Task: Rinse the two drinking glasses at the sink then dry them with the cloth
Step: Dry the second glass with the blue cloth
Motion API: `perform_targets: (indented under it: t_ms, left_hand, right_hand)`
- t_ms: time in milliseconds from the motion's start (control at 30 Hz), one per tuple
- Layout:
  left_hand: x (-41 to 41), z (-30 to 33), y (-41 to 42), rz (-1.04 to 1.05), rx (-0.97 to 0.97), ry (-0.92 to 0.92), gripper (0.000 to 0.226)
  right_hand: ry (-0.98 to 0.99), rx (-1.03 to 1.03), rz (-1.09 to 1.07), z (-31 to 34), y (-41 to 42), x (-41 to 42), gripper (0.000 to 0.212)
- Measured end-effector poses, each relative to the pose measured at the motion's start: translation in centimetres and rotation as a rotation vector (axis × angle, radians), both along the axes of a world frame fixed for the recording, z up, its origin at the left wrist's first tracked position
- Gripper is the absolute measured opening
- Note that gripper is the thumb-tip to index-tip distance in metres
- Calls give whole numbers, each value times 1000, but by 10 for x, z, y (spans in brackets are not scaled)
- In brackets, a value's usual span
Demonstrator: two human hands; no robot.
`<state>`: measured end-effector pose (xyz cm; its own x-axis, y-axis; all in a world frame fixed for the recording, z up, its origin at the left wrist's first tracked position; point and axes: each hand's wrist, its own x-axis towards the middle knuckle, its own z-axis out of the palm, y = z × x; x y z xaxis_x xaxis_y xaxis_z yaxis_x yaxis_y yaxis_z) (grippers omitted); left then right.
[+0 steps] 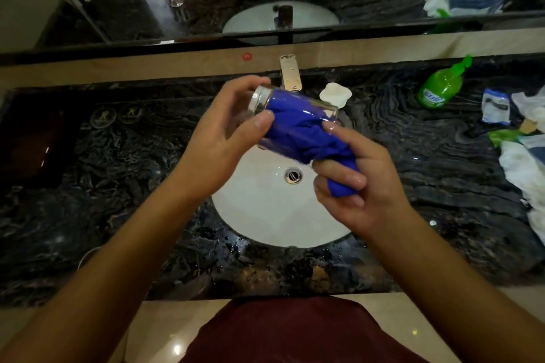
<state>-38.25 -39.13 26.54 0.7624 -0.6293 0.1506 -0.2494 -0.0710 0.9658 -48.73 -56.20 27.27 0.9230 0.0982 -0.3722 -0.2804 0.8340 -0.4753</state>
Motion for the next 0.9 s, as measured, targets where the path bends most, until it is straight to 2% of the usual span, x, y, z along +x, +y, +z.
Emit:
perform_targets:
  t_ms: [67,133,267,433,567,600,667,733,900]
  left_hand:
    - [-1,1,-2,13,-21,-39,35]
    - [-3,4,-6,-5,-46,-38,28]
    - [-6,13,-13,0,-26,77,26]
    - [-2,11,-15,19,64,584,40]
    - [7,2,-15,-119,132,845,47]
    - [7,-1,-14,-135,153,896,49]
    - [6,-7,-12,-148,172,987,49]
    - [5,-11,-10,-125,151,1043,49]
    - [5,-11,-5,-134,22,1101,56]
  right_hand:
    - [-73,-5,59,-2,6,-5,19]
    - [-167,-100,66,-6,9,-7,12]
    - [-243,-468,76,-8,-1,-7,24]
    - [-488,-1233,239,8,-20,-4,44]
    - [-935,-2128,355,11,-23,10,56]
    - [-996,-2268,418,11,-23,13,58]
    - [-1100,-2337,496,10,-26,20,62]
    - [-1205,-2311,445,9,-35,29,60]
    - [-1302,-2225,13,-5,-47,29,41]
